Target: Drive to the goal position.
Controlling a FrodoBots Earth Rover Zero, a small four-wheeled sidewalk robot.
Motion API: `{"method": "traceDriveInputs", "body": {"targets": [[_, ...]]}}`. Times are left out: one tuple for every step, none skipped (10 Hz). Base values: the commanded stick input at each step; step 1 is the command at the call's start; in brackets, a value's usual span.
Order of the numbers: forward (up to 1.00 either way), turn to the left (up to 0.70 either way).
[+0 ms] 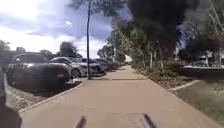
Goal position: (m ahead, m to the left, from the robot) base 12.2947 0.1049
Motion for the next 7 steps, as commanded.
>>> {"method": "traceDriveInputs", "body": {"targets": [[1.0,0.0],[1.0,0.0],[1.0,0.0],[1.0,-0.12],[1.0,-0.3],[1.0,-0.4],[1.0,-0.4]]}}
